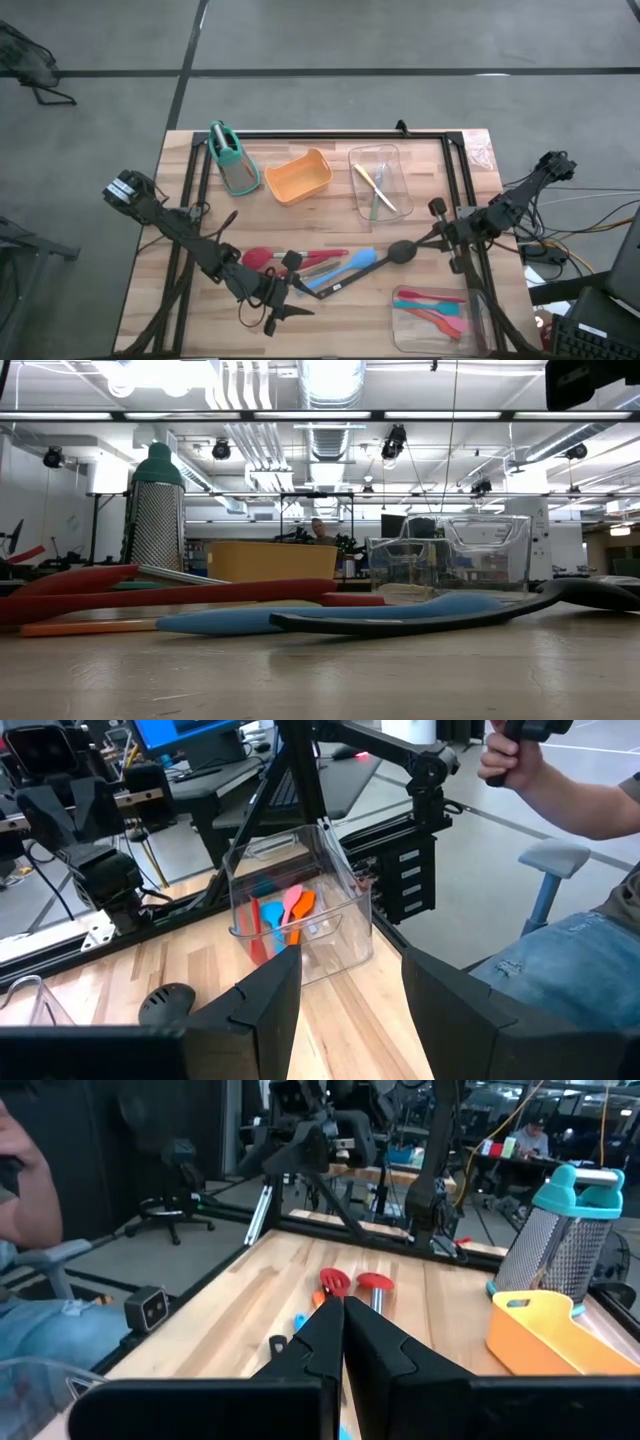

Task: Pick & Place Kitchen Items
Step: Put the bottom red slotted spoon into the orange bin

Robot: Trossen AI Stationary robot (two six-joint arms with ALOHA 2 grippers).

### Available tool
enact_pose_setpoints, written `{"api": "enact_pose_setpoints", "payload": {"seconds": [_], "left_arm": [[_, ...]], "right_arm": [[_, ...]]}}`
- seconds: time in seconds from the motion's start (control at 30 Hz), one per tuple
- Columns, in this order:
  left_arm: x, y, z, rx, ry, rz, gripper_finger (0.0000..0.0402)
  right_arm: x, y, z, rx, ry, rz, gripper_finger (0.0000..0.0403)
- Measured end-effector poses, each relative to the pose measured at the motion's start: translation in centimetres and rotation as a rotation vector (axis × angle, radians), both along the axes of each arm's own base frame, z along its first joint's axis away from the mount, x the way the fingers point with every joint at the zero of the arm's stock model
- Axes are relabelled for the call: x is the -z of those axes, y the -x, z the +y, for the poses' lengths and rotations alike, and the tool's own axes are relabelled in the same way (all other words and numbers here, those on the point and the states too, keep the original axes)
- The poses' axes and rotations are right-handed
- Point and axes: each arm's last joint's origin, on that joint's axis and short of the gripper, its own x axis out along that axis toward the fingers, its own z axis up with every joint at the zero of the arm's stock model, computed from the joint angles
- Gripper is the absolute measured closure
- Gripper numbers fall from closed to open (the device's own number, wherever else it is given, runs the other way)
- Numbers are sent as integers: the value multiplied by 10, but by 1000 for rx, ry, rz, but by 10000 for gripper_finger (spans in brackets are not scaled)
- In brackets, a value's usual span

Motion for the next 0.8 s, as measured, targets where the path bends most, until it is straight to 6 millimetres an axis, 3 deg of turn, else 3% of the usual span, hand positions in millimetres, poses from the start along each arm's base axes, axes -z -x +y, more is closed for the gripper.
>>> {"api": "enact_pose_setpoints", "payload": {"seconds": [0.8], "left_arm": [[2, 0, 2, -5, 7, -10, 220]], "right_arm": [[31, 25, -18, -1, -76, -116, 394]]}}
